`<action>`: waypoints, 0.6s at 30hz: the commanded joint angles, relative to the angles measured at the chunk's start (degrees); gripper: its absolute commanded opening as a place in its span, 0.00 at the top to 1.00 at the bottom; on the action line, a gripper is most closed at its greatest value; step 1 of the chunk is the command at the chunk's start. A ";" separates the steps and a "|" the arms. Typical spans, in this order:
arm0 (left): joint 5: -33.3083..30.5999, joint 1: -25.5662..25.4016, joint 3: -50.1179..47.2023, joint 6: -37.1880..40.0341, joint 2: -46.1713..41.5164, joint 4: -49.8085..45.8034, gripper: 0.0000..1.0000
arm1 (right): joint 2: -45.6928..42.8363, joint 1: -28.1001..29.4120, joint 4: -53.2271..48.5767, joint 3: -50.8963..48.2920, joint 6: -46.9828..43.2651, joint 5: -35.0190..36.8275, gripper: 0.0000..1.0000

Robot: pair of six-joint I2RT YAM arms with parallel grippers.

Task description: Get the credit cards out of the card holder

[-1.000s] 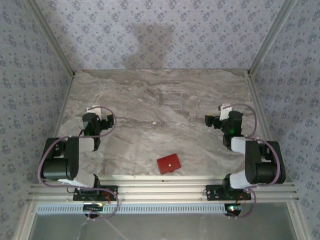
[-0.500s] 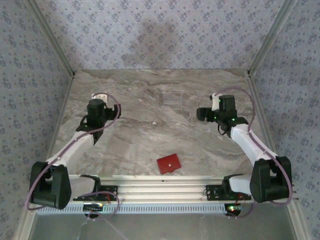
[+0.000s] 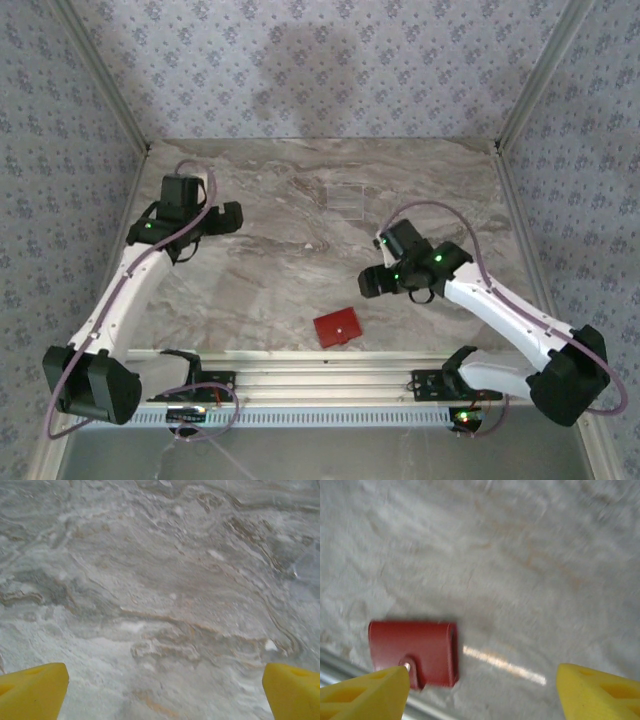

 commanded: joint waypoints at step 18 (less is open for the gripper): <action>3.31 0.45 -4.38 2.94 -2.66 -3.05 0.01 | 10.34 23.23 15.40 -9.08 37.49 -4.47 0.19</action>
